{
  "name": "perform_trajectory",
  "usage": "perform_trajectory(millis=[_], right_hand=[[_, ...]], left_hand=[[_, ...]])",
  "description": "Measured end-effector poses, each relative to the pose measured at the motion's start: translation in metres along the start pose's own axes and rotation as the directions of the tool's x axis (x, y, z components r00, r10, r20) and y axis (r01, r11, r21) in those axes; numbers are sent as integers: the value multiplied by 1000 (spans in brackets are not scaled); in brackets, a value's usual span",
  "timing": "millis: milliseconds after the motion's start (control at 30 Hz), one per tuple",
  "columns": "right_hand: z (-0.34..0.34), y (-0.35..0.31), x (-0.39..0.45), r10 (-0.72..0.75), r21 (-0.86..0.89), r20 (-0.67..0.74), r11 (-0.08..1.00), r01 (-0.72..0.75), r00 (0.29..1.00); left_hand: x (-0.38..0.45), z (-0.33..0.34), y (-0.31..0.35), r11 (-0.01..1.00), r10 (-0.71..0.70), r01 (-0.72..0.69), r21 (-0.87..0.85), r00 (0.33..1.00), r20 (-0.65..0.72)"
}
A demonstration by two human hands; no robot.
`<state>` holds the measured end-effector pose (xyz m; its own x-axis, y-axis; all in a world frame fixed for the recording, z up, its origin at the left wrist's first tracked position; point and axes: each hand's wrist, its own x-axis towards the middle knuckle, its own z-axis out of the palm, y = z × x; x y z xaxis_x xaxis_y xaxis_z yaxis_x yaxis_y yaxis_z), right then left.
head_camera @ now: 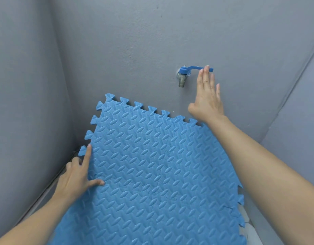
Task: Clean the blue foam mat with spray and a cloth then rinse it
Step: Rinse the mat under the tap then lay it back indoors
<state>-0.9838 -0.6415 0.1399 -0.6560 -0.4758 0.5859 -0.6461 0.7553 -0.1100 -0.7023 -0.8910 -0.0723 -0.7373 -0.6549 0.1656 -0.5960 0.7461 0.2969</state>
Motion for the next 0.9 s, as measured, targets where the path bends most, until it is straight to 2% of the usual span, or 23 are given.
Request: perform_trajectory(millis=[67,133,233,300,400,467,533,633,700,833,900], right_hand=[[-3,6,-5,-5,96,-3,995,5,1000],[6,22,-27,45,191,-74,981,-30,996],[50,60,-99,289,231,-95,937,-261,953],[82,91,-159,491,113,13,865,-489,871],[105,121,-227,698,34,216,694,-720,683],[110,127,-246,707,111,355,618,-778,612],[111,127,-246,690,171,434,568,-805,579],[106,124,-238,720,217,391,533,-818,573],[96,126,-234,730,251,333,542,-802,597],[67,132,-213,704,310,170,627,-715,690],[57,134,-205,643,335,37,713,-616,765]], left_hand=[[-2,-1,1,1000,-3,3,20,1000,6],[-3,-2,4,999,-5,5,32,1000,-1],[-1,-1,5,1000,3,-3,23,1000,2],[-1,2,3,1000,29,-29,11,1000,3],[1,7,0,995,77,-76,59,997,-26],[1,11,-3,980,133,-122,159,989,-61],[0,15,-8,959,203,-181,219,976,-82],[-1,16,-13,944,245,-219,248,966,-80],[-2,14,-12,943,244,-221,248,967,-67],[-9,15,0,952,247,-225,209,965,-89],[-7,13,7,963,221,-198,185,968,-115]])
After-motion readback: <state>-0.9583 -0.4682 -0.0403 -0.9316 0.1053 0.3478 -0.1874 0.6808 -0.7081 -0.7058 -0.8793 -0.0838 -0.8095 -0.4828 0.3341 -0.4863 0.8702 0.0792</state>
